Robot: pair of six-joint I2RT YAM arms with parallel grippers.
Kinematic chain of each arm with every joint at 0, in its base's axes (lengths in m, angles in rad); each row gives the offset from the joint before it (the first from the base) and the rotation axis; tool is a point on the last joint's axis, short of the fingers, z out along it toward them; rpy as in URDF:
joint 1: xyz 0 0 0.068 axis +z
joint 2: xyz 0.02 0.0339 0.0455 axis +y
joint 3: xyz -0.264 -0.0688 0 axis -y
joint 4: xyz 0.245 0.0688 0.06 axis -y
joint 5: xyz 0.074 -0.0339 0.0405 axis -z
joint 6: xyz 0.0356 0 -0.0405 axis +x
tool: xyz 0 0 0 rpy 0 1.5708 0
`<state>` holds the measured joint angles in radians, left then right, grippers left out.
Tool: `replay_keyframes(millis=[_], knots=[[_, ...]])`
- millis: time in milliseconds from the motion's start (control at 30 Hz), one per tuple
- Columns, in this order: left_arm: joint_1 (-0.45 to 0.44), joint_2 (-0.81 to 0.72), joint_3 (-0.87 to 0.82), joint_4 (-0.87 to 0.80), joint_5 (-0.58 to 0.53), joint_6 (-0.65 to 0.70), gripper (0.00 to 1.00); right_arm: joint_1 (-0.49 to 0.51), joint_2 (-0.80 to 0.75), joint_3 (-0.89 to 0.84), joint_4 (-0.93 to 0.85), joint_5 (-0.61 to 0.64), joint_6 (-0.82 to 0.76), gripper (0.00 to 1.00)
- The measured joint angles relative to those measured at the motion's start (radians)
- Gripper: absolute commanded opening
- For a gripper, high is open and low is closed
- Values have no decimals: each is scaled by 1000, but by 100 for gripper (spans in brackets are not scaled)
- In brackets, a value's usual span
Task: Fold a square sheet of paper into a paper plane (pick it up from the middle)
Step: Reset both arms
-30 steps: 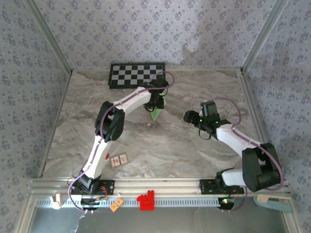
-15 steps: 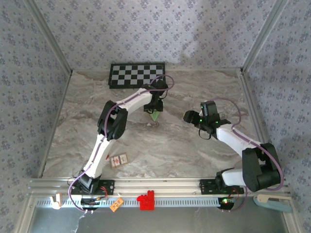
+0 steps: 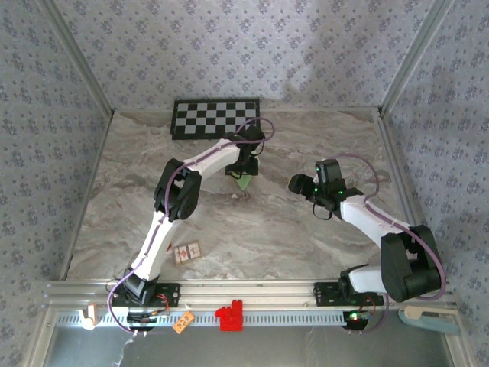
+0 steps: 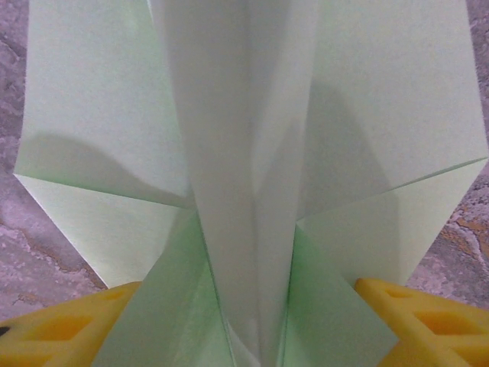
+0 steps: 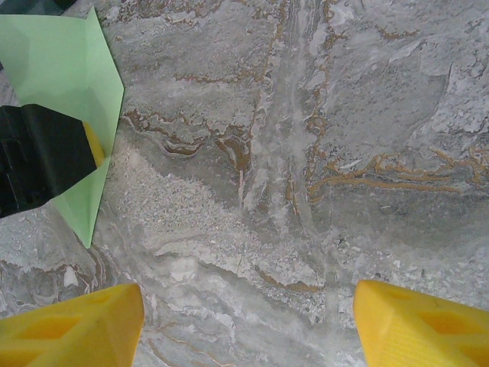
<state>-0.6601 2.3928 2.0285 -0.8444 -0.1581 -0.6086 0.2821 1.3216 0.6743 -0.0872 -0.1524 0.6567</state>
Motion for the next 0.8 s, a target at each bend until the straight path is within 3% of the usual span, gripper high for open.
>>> replay_keyframes(millis=[533, 800], knots=[[0, -32, 7, -21, 15, 11, 71, 2, 0, 17, -19, 17, -7, 74], [0, -171, 6, -21, -2, 15, 81, -6, -27, 83, -86, 64, -78, 76]])
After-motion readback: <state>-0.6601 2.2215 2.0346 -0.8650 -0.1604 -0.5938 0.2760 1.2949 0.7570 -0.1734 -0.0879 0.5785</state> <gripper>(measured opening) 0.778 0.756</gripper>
